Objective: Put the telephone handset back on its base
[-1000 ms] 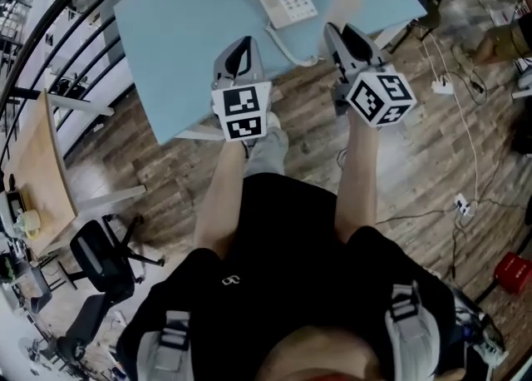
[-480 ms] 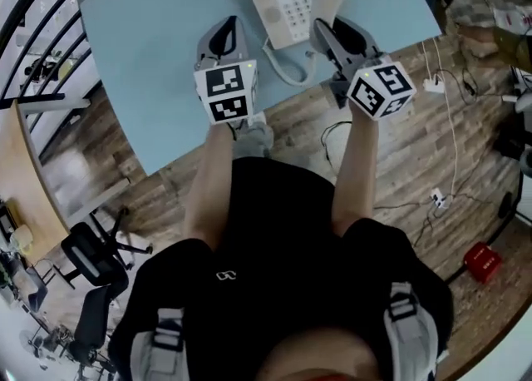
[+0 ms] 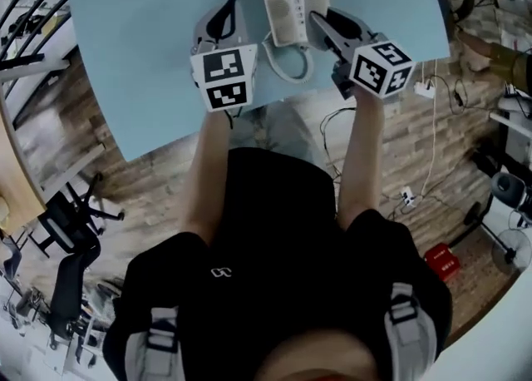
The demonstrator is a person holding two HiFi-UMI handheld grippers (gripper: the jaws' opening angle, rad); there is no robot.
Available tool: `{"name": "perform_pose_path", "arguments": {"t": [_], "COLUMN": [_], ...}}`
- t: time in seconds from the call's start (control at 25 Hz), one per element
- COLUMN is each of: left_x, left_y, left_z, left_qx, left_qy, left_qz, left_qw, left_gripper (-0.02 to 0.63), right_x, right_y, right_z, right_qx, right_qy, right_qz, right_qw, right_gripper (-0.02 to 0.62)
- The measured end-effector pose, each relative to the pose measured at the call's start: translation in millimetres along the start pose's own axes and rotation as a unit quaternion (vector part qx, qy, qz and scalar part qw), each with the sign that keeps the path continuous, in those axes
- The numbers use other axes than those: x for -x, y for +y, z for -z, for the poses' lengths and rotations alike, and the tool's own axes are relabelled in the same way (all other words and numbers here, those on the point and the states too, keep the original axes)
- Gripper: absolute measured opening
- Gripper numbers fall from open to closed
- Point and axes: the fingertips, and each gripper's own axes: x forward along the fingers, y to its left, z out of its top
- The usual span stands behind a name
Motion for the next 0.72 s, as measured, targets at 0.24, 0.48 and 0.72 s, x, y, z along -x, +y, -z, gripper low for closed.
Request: {"name": "perform_pose_path", "arguments": {"t": [0.24, 0.48, 0.72], "left_x": [-15, -18, -15], "left_y": [9, 20, 37], "left_z": [22, 29, 30], "left_qx": [0.027, 0.049, 0.059], "left_qy": [0.021, 0.026, 0.025], "left_qz": [-0.025, -0.043, -0.063], "left_qw": [0.9991, 0.9975, 0.9959], "left_gripper": [0.0, 0.0, 0.0], "right_x": [-45, -88, -110], "right_y": [-23, -14, -7], "right_z": [27, 45, 45], "right_qx": [-0.075, -0.128, -0.148], "right_qy": [0.057, 0.09, 0.104], "right_qz": [-0.046, -0.084, -0.112], "right_qw": [0.994, 0.984, 0.977], "right_gripper": [0.078, 0.078, 0.078]}}
